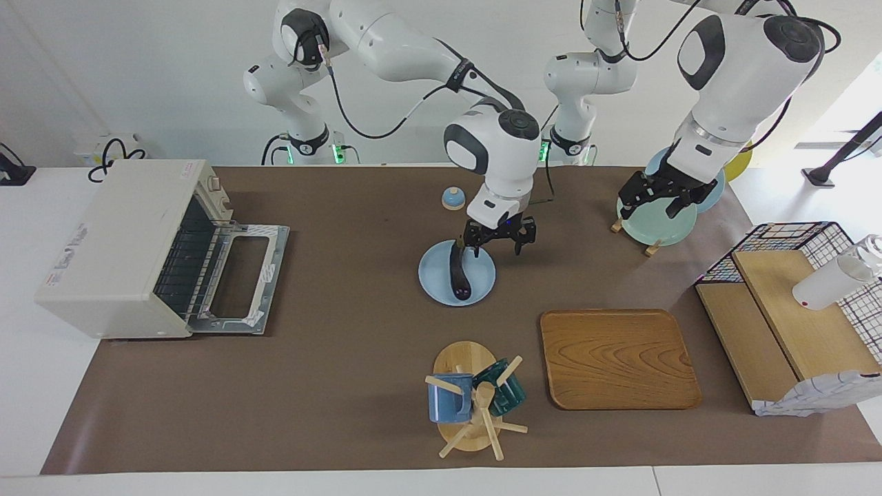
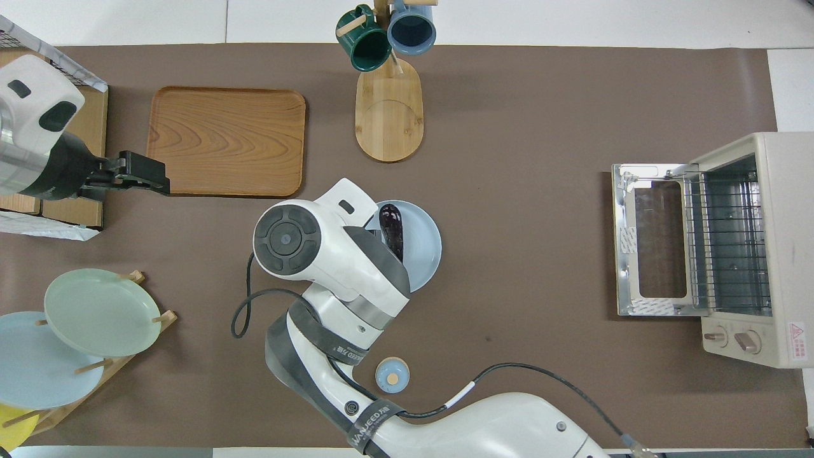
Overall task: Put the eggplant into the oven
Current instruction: 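Carry the eggplant with the right gripper toward the open oven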
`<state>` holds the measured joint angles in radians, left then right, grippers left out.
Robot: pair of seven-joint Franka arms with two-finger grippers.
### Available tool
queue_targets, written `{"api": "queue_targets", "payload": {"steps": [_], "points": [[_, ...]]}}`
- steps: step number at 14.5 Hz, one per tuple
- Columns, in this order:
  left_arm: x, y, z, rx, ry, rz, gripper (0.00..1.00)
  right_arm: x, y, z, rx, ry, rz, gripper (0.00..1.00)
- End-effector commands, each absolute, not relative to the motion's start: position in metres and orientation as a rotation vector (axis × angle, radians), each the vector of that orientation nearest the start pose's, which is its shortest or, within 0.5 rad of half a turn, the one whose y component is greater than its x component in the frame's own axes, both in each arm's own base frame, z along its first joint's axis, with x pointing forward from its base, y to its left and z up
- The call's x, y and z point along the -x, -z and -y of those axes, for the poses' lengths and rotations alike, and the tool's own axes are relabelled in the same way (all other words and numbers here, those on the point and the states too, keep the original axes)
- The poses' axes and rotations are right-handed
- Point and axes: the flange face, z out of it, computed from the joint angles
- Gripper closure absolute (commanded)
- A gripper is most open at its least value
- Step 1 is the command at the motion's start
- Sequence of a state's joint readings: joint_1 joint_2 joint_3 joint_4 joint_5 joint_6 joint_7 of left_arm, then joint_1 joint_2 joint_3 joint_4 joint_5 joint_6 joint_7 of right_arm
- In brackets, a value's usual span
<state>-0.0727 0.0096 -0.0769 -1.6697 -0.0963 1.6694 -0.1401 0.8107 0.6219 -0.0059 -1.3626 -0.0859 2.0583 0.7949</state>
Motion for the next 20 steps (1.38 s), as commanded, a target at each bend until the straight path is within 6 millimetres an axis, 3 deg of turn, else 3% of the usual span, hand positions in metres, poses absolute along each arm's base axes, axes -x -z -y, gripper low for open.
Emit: {"api": "queue_targets", "payload": {"steps": [1, 3, 5, 8, 10, 14, 15, 16, 20], "points": [[-0.544, -0.582, 0.097, 3.208, -0.081, -0.036, 0.00, -0.517, -0.345, -0.523, 3.157, 0.246, 0.108, 0.07], [-0.542, -0.583, 0.102, 3.176, -0.081, -0.067, 0.00, -0.515, -0.335, -0.520, 3.182, 0.268, 0.178, 0.31], [-0.536, -0.588, 0.104, 3.136, -0.073, -0.102, 0.00, -0.507, -0.316, -0.521, 3.169, 0.271, 0.201, 0.46], [-0.537, -0.592, 0.113, 3.111, -0.042, -0.145, 0.00, -0.502, -0.305, -0.519, 3.185, 0.252, 0.216, 0.71], [-0.543, -0.604, 0.114, 3.124, -0.011, -0.142, 0.00, -0.501, -0.301, -0.518, 3.187, 0.247, 0.216, 0.73], [-0.541, -0.598, 0.109, 3.118, -0.032, -0.188, 0.00, -0.489, -0.285, -0.519, 3.177, 0.247, 0.243, 0.78], [-0.541, -0.596, 0.107, 3.118, -0.032, -0.193, 0.00, -0.488, -0.284, -0.518, 3.181, 0.243, 0.248, 0.90], [-0.542, -0.596, 0.106, 3.118, -0.035, -0.188, 0.00, -0.490, -0.290, -0.518, 3.194, 0.249, 0.265, 1.00], [-0.542, -0.597, 0.093, 3.115, -0.064, -0.192, 0.00, -0.512, -0.339, -0.493, 3.276, 0.256, 0.387, 1.00]]}}
